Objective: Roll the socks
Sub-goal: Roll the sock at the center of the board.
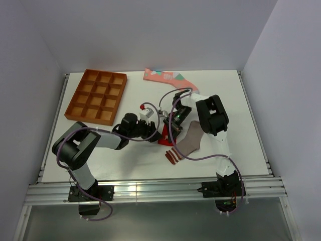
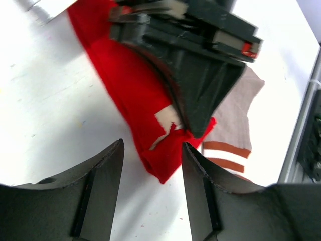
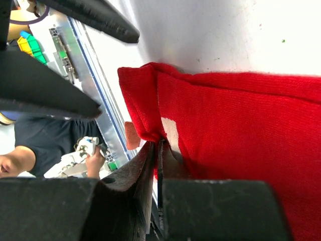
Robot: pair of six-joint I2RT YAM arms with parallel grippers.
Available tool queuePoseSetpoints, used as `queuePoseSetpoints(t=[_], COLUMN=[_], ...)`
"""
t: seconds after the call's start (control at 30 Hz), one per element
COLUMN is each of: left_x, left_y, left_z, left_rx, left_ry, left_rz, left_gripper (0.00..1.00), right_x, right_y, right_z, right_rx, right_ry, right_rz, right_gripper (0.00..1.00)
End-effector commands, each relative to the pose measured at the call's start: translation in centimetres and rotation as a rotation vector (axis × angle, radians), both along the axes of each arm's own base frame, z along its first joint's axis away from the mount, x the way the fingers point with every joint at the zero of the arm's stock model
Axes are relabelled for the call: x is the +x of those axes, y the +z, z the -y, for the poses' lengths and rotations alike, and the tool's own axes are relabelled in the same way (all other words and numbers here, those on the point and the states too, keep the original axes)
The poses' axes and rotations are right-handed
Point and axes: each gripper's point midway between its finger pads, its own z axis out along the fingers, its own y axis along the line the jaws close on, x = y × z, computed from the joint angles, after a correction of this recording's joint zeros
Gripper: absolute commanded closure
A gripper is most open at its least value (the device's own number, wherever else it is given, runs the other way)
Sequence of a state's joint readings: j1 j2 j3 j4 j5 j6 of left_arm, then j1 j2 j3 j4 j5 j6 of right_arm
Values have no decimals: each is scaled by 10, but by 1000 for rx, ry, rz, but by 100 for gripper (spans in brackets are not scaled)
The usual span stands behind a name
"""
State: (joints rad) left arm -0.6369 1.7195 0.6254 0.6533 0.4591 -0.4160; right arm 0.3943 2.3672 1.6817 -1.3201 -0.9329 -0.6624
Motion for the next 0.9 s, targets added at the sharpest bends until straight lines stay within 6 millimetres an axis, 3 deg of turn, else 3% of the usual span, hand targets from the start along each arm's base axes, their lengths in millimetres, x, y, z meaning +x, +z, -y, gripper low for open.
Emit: queuePoseSetpoints(t=[0.0,0.47,0.87], left_x=[3,-12,-19], left_y=[34,7,-11], left_z=[17,34,35], left_rx=[-65,1,37], left_ry=[-106,-194,-194], left_rz=[105,51,19], left_gripper=[45,46,44], right_x=[10,13,17], right_y=[-21,-27,-27], right_z=[11,17,20], right_rx=[-42,-67,-70], right_ry=[29,6,-10], right_rz=[68,62,59], right_gripper=[100,100,100])
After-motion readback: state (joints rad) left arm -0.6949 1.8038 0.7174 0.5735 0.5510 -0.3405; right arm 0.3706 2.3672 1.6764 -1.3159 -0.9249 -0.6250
